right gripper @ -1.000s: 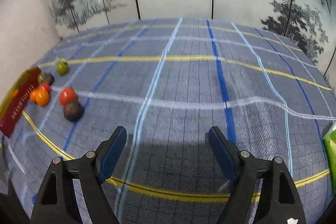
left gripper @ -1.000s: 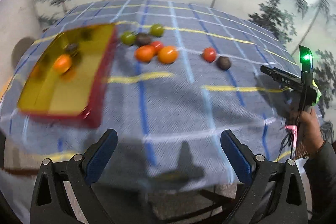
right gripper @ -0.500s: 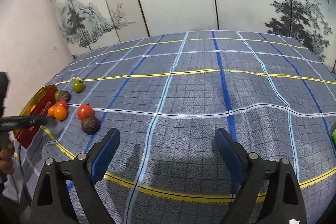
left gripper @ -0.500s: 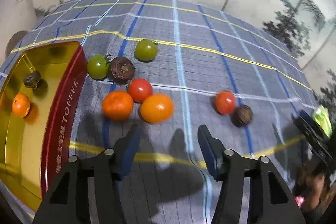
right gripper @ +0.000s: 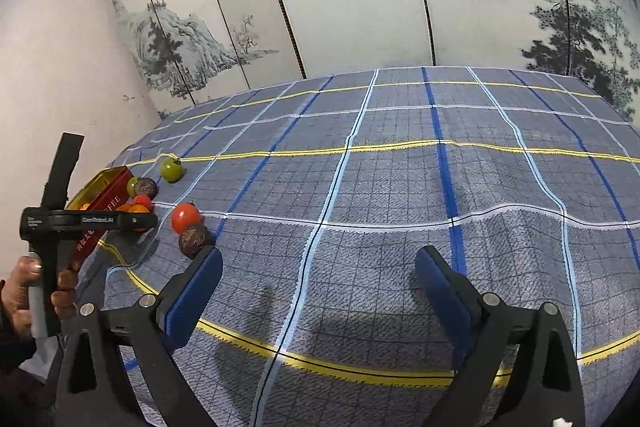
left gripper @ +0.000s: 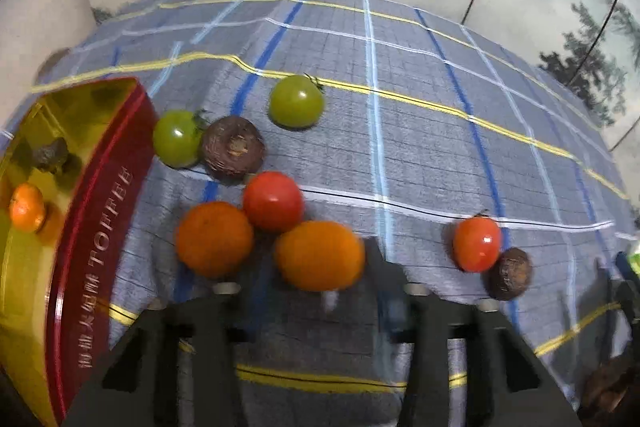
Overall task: Organize fruits
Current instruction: 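Grasp a mandarin orange with the left gripper and lift it, then carry the orange into the tray with the left gripper and release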
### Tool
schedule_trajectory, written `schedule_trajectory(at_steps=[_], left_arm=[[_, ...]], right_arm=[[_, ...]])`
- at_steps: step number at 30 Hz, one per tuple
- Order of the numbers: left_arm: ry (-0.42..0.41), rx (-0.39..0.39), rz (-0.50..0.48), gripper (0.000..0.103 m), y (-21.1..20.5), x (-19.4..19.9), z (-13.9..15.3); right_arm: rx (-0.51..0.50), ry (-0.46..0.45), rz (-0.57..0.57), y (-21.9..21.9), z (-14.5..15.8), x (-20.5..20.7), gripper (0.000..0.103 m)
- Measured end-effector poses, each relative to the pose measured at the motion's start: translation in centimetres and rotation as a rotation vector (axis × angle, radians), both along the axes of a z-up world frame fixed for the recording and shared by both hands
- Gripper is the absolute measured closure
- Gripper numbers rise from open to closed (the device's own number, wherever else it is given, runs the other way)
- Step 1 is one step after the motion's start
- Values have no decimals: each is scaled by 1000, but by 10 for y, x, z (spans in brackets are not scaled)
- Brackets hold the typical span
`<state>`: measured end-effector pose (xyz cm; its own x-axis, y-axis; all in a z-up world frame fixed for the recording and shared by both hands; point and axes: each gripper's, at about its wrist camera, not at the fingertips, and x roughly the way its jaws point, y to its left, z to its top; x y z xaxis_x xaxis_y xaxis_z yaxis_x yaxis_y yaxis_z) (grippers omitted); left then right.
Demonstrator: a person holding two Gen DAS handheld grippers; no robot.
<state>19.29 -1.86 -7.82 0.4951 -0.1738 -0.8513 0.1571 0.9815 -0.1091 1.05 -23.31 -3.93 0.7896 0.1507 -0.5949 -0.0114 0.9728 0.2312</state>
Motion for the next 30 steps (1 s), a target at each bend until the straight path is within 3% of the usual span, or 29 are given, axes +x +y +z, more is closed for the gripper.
schedule_trajectory(at_steps=[5, 19, 30], left_arm=[[27, -39, -10, 64, -2, -22, 4], [-54, -130, -97, 64, 4, -120, 56], [-128, -73, -44, 64, 53, -149, 88]], right_arm=[[4, 3, -8, -2, -1, 0, 5], [-12, 29, -23, -1, -4, 5, 5], [-28, 54, -32, 2, -6, 9, 5]])
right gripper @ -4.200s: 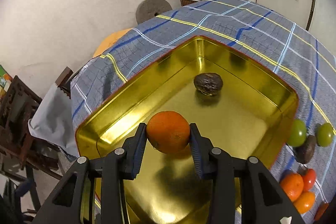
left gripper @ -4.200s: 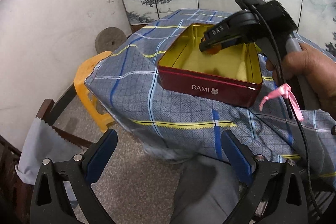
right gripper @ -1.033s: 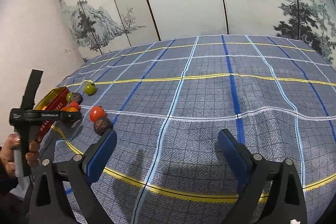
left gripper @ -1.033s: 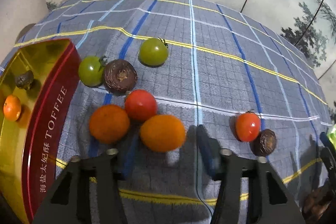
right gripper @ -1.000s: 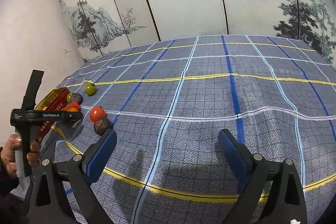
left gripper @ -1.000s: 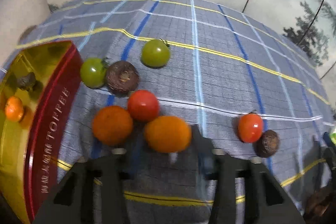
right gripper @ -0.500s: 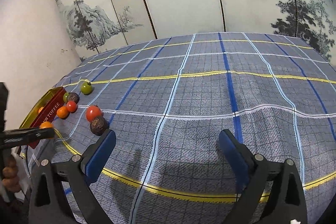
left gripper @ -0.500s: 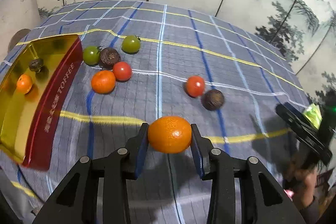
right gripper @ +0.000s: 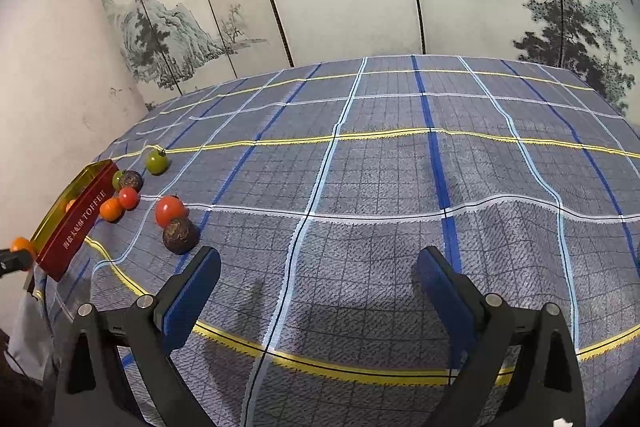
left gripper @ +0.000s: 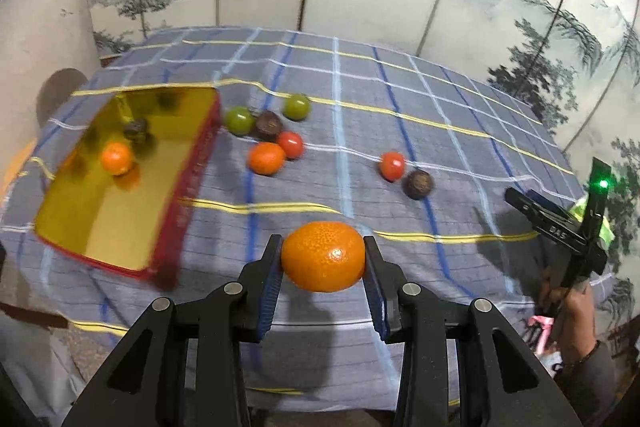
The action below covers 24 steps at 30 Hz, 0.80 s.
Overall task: Organize fruits
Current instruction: 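Carry the orange into the tray with the left gripper and release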
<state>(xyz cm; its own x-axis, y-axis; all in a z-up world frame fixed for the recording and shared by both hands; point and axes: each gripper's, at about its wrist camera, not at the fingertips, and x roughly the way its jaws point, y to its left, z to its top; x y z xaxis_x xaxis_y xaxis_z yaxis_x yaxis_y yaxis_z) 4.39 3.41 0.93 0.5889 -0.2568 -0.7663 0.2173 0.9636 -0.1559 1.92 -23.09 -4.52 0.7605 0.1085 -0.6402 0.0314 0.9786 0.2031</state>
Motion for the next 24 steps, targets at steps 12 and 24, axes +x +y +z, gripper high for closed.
schedule_trajectory(at_steps=[12, 24], left_arm=[[-64, 141, 181, 64, 86, 29, 1], [-20, 155, 271, 64, 145, 61, -33]], right_arm=[[-17, 28, -4, 3, -2, 4, 5], [-44, 68, -13, 5, -7, 8, 5]])
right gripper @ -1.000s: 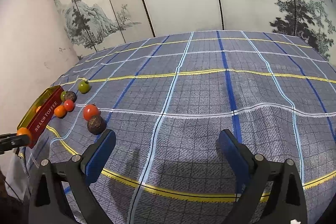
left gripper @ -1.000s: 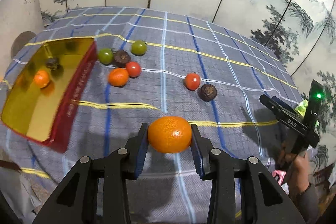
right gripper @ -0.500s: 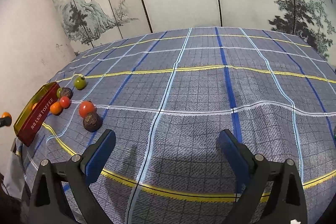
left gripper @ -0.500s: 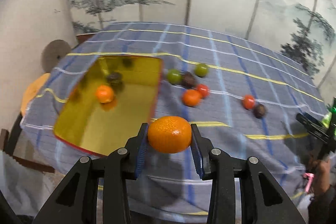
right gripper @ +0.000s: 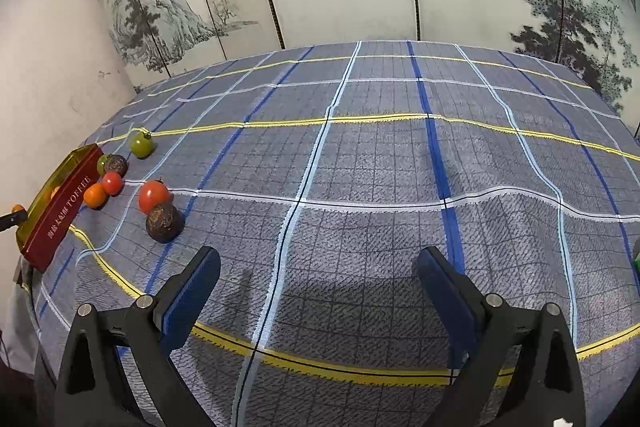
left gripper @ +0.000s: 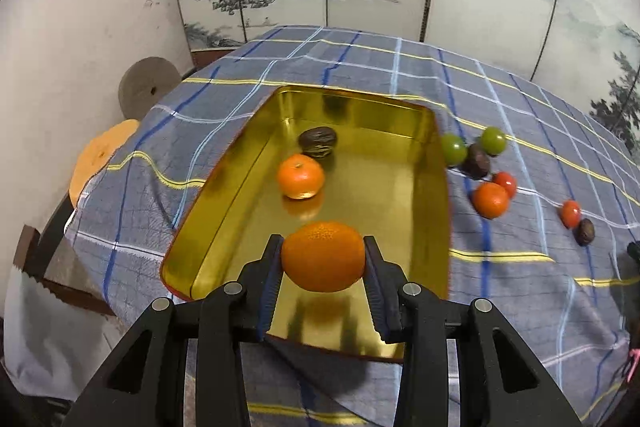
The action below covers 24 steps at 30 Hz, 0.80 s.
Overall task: Organize fruits
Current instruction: 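Carry the orange into the tray with the left gripper and release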
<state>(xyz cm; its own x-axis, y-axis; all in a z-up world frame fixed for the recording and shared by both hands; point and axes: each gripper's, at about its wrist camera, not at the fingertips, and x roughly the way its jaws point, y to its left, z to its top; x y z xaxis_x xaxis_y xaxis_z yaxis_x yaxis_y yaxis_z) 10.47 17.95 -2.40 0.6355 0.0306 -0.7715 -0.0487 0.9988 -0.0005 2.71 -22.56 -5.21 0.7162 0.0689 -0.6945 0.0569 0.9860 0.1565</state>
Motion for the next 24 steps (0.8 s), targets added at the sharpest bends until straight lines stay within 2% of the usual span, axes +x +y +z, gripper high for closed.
schedule_trajectory(at_steps=[11, 24], left_arm=[[19, 78, 12, 63, 9, 23, -21], [47, 102, 33, 63, 21, 38, -34]], right_arm=[[-25, 37, -6, 3, -4, 4, 5], [-32, 57, -4, 3, -6, 8, 5]])
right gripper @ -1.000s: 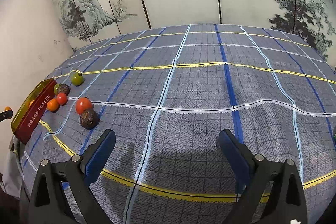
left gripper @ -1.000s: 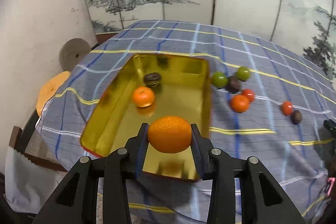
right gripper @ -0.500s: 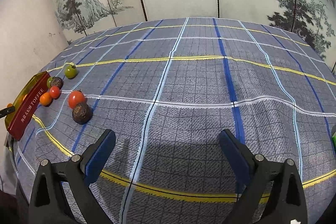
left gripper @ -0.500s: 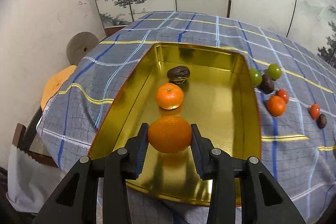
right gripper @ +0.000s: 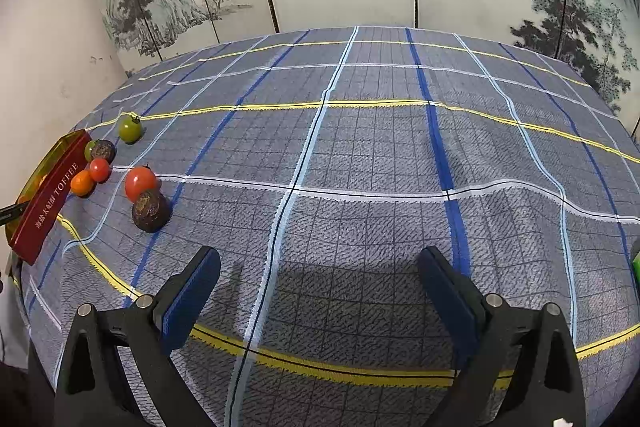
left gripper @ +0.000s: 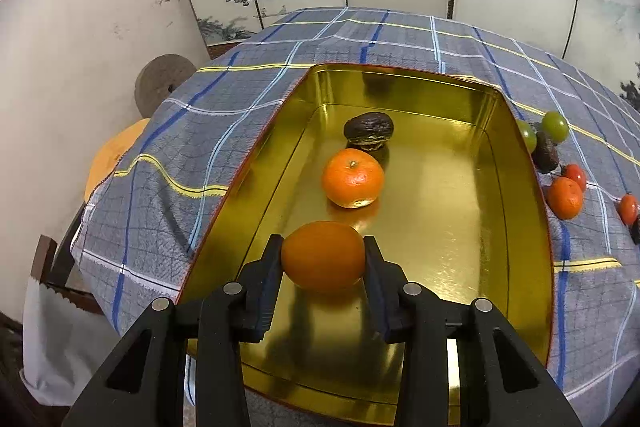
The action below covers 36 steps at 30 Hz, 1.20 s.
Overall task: Organize fruits
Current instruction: 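Carry the orange into the tray with the left gripper and release, then reach the right gripper to the dark brown ball and close on it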
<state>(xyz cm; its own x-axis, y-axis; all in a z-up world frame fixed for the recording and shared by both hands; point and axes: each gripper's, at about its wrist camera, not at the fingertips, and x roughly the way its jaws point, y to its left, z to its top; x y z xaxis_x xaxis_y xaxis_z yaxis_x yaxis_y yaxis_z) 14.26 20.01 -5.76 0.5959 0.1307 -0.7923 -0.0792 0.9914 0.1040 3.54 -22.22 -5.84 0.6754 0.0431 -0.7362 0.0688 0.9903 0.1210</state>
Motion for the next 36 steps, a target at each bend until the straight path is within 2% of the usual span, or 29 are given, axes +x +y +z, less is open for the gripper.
schedule_trajectory(at_steps=[20, 22, 26, 32, 36], left_arm=[[-8, 62, 1, 61, -2, 12, -2], [-15, 65, 10, 56, -1, 12, -1], [-47, 79, 15, 34, -1, 8, 5], [-105, 117, 12, 31, -7, -2, 20], [-129, 108, 2, 31, -13, -16, 30]], right_arm=[[-2, 5, -1, 0, -1, 1, 5], [-3, 5, 0, 0, -1, 1, 5], [-3, 5, -1, 0, -1, 1, 5], [-3, 5, -1, 0, 0, 1, 5], [-4, 4, -2, 0, -1, 1, 5]])
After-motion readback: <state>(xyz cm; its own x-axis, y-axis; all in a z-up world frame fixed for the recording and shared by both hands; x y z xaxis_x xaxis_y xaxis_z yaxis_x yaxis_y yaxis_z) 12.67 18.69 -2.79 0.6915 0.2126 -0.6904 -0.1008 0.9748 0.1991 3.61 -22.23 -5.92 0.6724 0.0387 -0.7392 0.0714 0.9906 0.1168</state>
